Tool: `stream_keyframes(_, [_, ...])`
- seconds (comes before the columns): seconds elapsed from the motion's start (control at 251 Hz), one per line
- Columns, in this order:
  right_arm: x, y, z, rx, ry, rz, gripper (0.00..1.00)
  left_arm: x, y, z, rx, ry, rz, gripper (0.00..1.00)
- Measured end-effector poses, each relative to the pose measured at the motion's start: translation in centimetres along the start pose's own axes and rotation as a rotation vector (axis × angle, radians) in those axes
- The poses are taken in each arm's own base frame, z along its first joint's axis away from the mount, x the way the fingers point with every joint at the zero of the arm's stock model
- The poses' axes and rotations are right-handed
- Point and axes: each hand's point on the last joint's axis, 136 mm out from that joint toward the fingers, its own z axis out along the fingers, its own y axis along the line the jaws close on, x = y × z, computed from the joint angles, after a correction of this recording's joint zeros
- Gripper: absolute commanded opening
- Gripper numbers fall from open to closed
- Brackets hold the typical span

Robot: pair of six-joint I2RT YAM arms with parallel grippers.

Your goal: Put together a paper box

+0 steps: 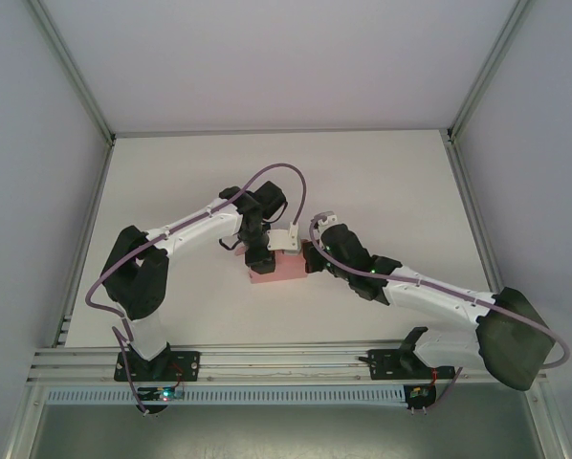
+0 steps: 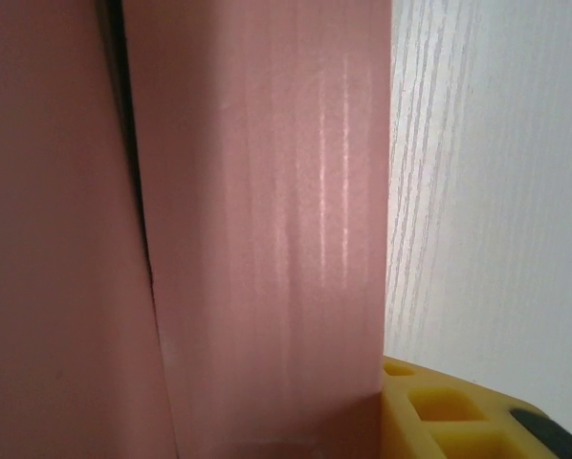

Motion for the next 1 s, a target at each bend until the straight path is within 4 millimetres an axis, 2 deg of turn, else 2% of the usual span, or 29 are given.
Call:
stream_keyframes(0.184, [0.4, -0.1, 0.2, -0.013, -0.039, 0.008, 0.0, 0.0, 0.0, 0.0, 0.002, 0.0, -0.021, 0.41])
stream_keyframes(0.459, [1.4, -0.3, -0.7, -0.034, -0.107, 0.0, 0.0, -0.3, -0.2, 0.1, 0.006, -0.007, -0.018, 0.43])
stream_keyframes(0.674, [1.4, -0.6, -0.8, 0.023, -0.14, 0.006, 0.0, -0.9, 0.1, 0.2, -0.012, -0.028, -0.042, 0.5])
stream_keyframes(0.706, [1.5, -0.7, -0.8, 0.037, -0.145, 0.004, 0.0, -1.1, 0.2, 0.2, -0.018, -0.035, -0.046, 0.55])
stream_keyframes(0.762, [1.5, -0.8, -0.8, 0.059, -0.155, 0.003, 0.0, -1.3, 0.4, 0.1, -0.027, -0.046, -0.055, 0.57])
stream_keyframes(0.81, [1.6, -0.9, -0.9, 0.079, -0.163, 0.003, 0.0, -1.6, 0.6, 0.0, -0.036, -0.057, -0.063, 0.68])
stream_keyframes(0.878, [1.7, -1.0, -1.0, 0.101, -0.17, 0.001, 0.0, -2.0, 0.8, -0.3, -0.054, -0.081, -0.067, 0.7])
stream_keyframes(0.918, [1.7, -1.1, -1.1, 0.111, -0.173, -0.003, 0.0, -2.3, 1.0, -0.6, -0.067, -0.098, -0.07, 0.81])
stream_keyframes(0.95, [1.8, -1.1, -1.1, 0.113, -0.173, -0.006, 0.0, -2.6, 1.1, -0.8, -0.078, -0.114, -0.071, 0.99])
stream_keyframes(0.998, [1.9, -0.7, -1.2, 0.109, -0.17, -0.014, 0.0, -3.3, 1.3, -1.3, -0.098, -0.143, -0.067, 1.0])
